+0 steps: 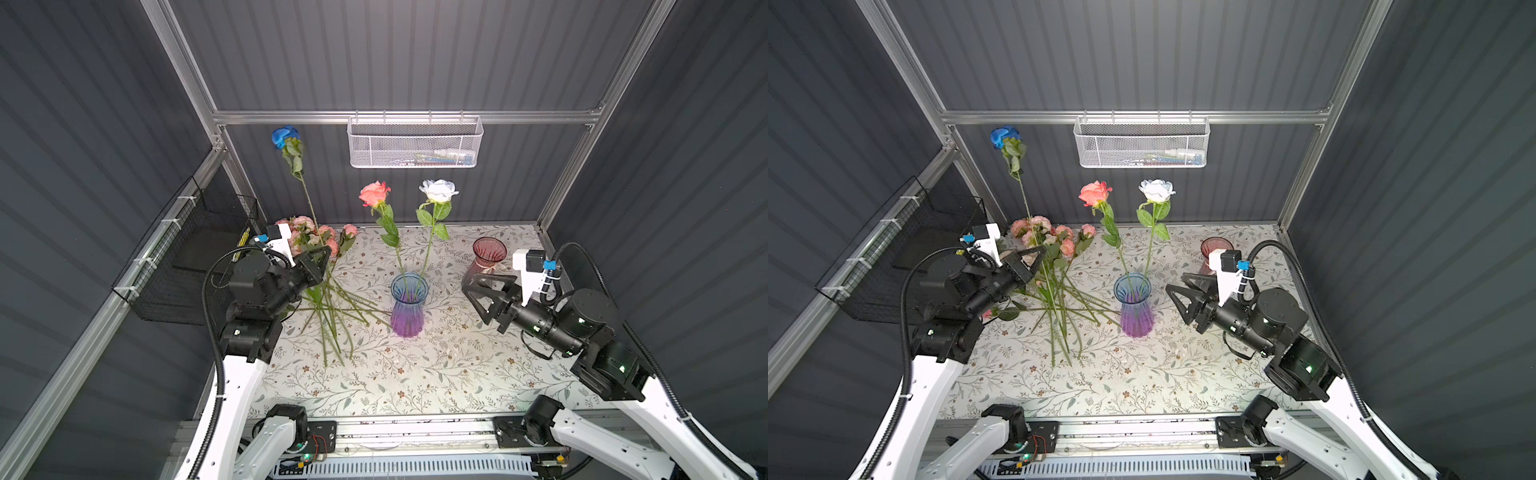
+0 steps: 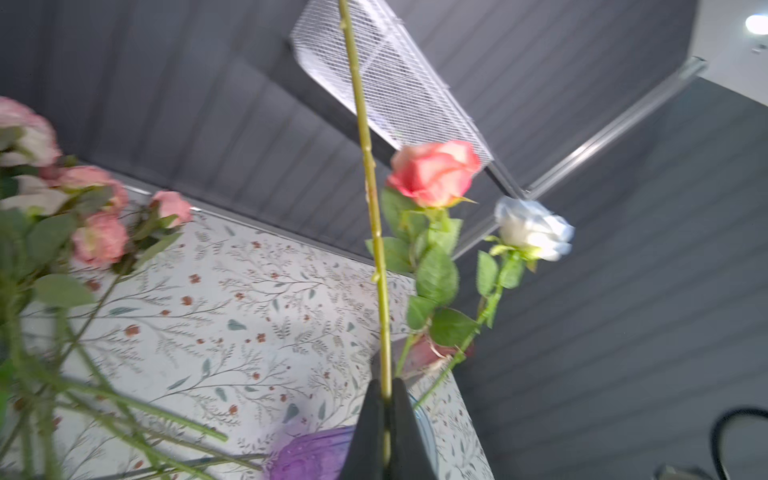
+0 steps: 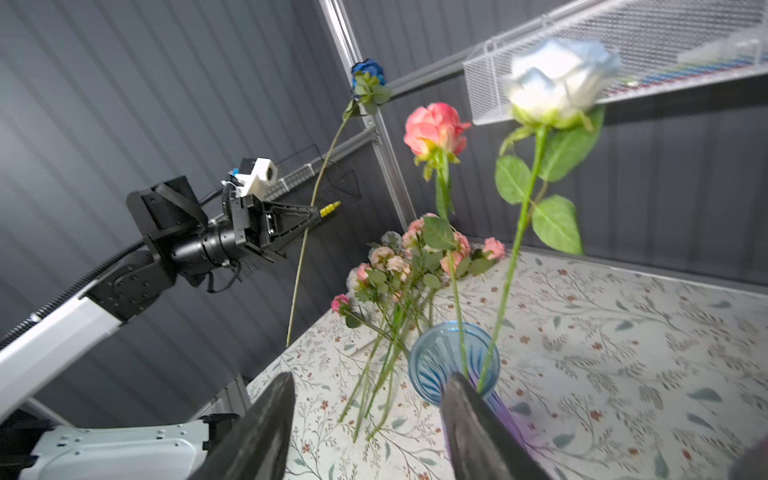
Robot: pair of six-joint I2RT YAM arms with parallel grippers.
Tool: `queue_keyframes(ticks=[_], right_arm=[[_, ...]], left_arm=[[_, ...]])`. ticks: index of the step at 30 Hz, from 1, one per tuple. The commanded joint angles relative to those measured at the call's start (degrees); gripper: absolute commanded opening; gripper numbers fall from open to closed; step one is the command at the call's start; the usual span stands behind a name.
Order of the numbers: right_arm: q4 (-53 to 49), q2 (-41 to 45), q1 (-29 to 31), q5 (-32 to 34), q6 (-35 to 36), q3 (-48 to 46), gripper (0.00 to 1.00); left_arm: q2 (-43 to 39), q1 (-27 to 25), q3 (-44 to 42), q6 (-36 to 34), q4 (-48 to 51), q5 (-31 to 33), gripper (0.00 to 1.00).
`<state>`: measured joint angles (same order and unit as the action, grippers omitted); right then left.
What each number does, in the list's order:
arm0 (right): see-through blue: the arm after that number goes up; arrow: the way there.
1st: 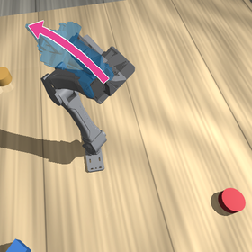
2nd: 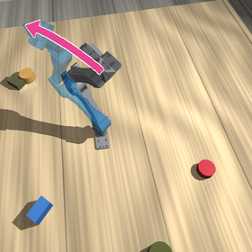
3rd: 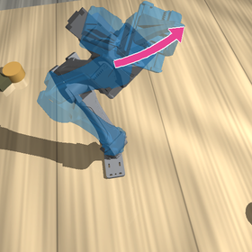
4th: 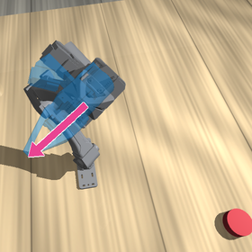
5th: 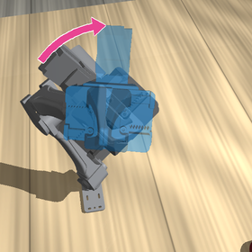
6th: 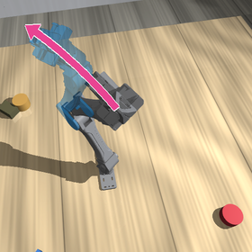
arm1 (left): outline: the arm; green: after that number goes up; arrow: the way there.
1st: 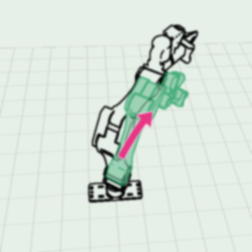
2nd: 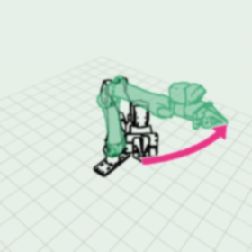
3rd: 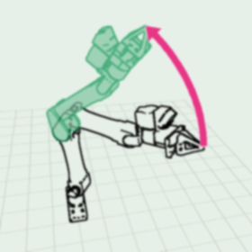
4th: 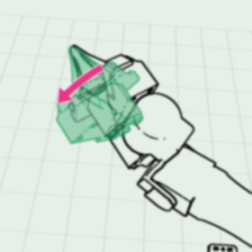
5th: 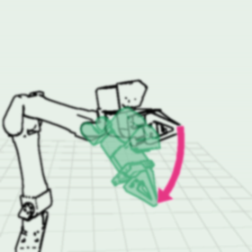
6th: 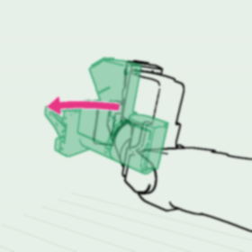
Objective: Arrange the flowers into the vase
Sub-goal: 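Lift the blue rose up with the left gripper while the right gripper reaches toward it, then close the right gripper on the blue rose stem above the left gripper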
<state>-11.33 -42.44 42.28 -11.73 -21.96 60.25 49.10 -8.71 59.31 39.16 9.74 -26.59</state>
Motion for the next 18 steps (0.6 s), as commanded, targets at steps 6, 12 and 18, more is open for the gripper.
queue_keyframes(ticks=[6, 12, 18], right_arm=[[-1.68, -20.21, 7.35, -13.92, -0.22, 21.31, 0.63], [-0.2, -33.21, 10.19, -19.46, -2.84, 34.44, 0.65], [1.78, -40.24, 10.32, -23.67, -4.03, 43.67, 0.67]], left_arm=[[-7.64, -0.25, -4.16, -1.15, -13.41, -23.2, 0.0], [-10.94, -0.31, -5.81, -0.32, -18.12, -32.49, 0.0], [-12.1, -0.34, -6.9, -0.71, -18.88, -37.07, 0.0]])
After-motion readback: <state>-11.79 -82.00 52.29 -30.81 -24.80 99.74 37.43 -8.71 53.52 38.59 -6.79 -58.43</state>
